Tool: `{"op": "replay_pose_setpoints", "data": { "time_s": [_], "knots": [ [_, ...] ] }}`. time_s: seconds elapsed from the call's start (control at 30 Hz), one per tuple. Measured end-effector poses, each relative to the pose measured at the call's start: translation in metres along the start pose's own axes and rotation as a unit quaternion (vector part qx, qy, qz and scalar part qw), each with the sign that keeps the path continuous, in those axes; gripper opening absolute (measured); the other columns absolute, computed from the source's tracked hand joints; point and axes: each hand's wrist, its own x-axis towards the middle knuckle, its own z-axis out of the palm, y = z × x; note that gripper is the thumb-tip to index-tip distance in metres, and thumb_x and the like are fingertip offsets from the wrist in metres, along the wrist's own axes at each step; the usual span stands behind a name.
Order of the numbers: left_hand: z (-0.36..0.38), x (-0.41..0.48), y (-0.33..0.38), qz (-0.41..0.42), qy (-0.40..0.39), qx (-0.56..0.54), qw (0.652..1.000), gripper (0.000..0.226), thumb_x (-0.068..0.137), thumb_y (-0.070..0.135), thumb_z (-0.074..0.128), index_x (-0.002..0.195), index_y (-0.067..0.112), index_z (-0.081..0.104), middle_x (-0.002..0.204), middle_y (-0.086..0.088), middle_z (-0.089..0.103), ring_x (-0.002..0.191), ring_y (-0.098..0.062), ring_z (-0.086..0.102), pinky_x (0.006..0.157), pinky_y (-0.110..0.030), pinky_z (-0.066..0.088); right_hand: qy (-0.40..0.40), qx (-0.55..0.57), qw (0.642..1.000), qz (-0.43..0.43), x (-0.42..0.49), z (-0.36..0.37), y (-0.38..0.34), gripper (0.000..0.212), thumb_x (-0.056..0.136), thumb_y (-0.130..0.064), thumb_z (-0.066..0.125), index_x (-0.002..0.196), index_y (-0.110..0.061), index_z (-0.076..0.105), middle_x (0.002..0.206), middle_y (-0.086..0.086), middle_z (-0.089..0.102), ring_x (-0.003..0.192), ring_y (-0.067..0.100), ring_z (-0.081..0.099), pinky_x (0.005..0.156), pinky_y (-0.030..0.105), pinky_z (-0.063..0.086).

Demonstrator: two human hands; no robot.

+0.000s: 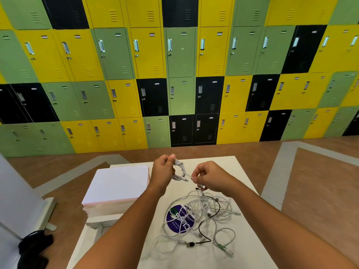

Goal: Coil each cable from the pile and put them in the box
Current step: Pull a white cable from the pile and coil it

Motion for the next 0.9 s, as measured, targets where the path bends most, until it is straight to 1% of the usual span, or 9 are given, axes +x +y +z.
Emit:
{"op": "replay_pose_setpoints", "data": {
  "time_s": [0.07,0.13,0.23,0.33,0.5,0.6,0.67,0.77,0.9],
  "knots": [
    [-0.002,-0.001,0.003,-0.030,-0.043,-0.029,0.998,0.025,0.105,0.024,0.050,0.084,0.014,0.058,0.064,-0.002,0.049,0.055,-0.013,0.049,0.056,-0.028,0.044,0.037,-0.055,0.998,-0.007,0.004,-0.004,0.005,0.012,0.094,-0.008,0.063,0.097,-0.016,0.072,0.069,0.004,0.061,0.066,0.016,0.059,0.066,0.034,0.052],
    [-0.008,-0.001,0.006,-0.059,-0.087,-0.032,0.994,0.019,0.106,0.020,0.048,0.090,0.014,0.057,0.067,-0.004,0.056,0.058,-0.015,0.060,0.057,-0.027,0.046,0.058,-0.110,0.992,-0.019,0.005,-0.008,0.006,0.021,0.098,-0.010,0.058,0.104,-0.022,0.074,0.067,-0.003,0.055,0.062,0.011,0.051,0.058,0.026,0.042],
    [-0.012,-0.005,0.009,-0.093,-0.134,-0.028,0.986,0.016,0.106,0.016,0.045,0.097,0.011,0.056,0.069,-0.005,0.062,0.063,-0.018,0.067,0.058,-0.026,0.046,0.064,-0.143,0.987,-0.024,0.005,-0.013,0.005,0.025,0.100,-0.011,0.054,0.101,-0.021,0.076,0.082,-0.001,0.063,0.065,0.009,0.050,0.056,0.024,0.038],
    [-0.013,-0.006,0.010,-0.121,-0.148,-0.057,0.980,0.014,0.106,0.014,0.043,0.099,0.009,0.055,0.069,-0.006,0.064,0.068,-0.021,0.068,0.060,-0.029,0.046,0.080,-0.110,0.990,-0.040,0.005,-0.015,0.004,0.024,0.100,-0.011,0.054,0.097,-0.021,0.076,0.096,-0.002,0.063,0.082,0.014,0.056,0.067,0.029,0.045],
    [-0.012,-0.006,0.012,-0.144,-0.153,-0.045,0.977,0.018,0.099,0.010,0.037,0.092,0.006,0.053,0.068,-0.009,0.060,0.059,-0.019,0.058,0.055,-0.029,0.040,0.066,-0.035,0.997,-0.030,0.006,-0.012,0.007,0.028,0.100,-0.011,0.052,0.088,-0.025,0.073,0.087,0.004,0.066,0.079,0.018,0.058,0.065,0.036,0.048],
    [-0.011,-0.009,0.014,-0.182,-0.158,-0.038,0.970,0.023,0.095,0.012,0.034,0.086,0.004,0.053,0.076,-0.013,0.059,0.056,-0.019,0.051,0.053,-0.028,0.036,0.061,-0.043,0.996,-0.046,0.006,-0.010,0.004,0.025,0.099,-0.009,0.054,0.091,-0.020,0.075,0.081,-0.004,0.061,0.074,0.012,0.054,0.066,0.030,0.045],
    [-0.008,-0.011,0.014,-0.167,-0.176,-0.021,0.970,0.022,0.095,0.012,0.032,0.086,0.007,0.052,0.073,-0.011,0.057,0.053,-0.016,0.047,0.052,-0.027,0.033,0.069,-0.051,0.995,-0.059,0.005,-0.009,0.001,0.022,0.098,-0.009,0.056,0.094,-0.017,0.076,0.079,-0.011,0.058,0.073,0.004,0.052,0.067,0.026,0.045],
    [-0.006,-0.016,0.014,-0.112,-0.195,0.038,0.974,0.026,0.097,0.007,0.031,0.098,0.010,0.056,0.066,-0.005,0.054,0.051,-0.013,0.044,0.051,-0.025,0.033,0.088,-0.029,0.994,-0.062,0.007,-0.010,0.002,0.018,0.093,-0.010,0.064,0.088,-0.020,0.076,0.079,0.002,0.068,0.071,0.012,0.059,0.070,0.040,0.055],
    [-0.004,-0.017,0.011,-0.043,-0.204,0.040,0.977,0.022,0.102,0.008,0.046,0.093,0.008,0.066,0.060,0.001,0.048,0.051,-0.011,0.041,0.051,-0.025,0.036,0.117,0.075,0.990,-0.037,0.009,-0.017,0.006,0.011,0.088,-0.004,0.071,0.085,-0.014,0.071,0.075,0.008,0.069,0.064,0.019,0.065,0.066,0.034,0.060]
  ]
}}
